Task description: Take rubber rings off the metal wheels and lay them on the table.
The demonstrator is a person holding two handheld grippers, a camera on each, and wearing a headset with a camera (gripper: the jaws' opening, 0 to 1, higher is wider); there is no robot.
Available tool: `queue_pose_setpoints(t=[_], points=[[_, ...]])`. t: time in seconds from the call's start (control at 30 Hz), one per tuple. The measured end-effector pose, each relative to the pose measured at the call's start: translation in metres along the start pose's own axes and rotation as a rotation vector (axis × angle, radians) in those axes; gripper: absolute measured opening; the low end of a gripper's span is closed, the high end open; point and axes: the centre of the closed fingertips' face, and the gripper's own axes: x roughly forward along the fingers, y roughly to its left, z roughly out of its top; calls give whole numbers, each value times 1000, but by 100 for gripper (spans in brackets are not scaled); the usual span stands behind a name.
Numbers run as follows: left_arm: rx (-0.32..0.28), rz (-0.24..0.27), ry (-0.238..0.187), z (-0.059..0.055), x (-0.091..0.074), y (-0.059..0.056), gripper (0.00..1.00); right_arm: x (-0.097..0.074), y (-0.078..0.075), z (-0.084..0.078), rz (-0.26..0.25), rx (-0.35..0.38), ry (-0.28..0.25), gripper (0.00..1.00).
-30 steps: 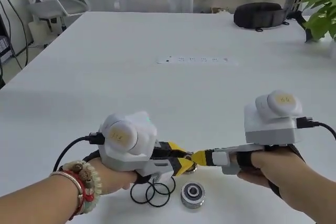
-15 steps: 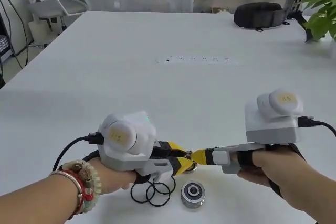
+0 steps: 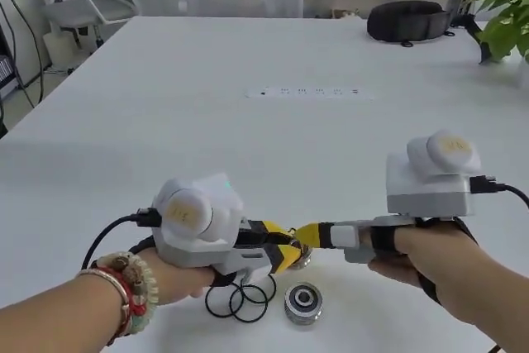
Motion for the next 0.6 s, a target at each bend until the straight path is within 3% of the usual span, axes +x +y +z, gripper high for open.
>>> queue_pose_setpoints(t=[0.13,0.37,0.47,0.53,0.6], points=[[9,-1,-1,1,0,-1,8,1,-3,-3,-31,-9,10,0],[29,-15,74,1,0,-2,9,1,-10,-9,-59,-20,37,0],[27,-38,55,5,-5,-3,7,0,-11,-9,-68,-27,39,0],[-6,-47,26,14,-7,-3,9,-1,-12,-8,-72,-32,40,0],[-25,-61,26,19,-8,-5,11,-1,-12,-7,-71,-28,34,0]])
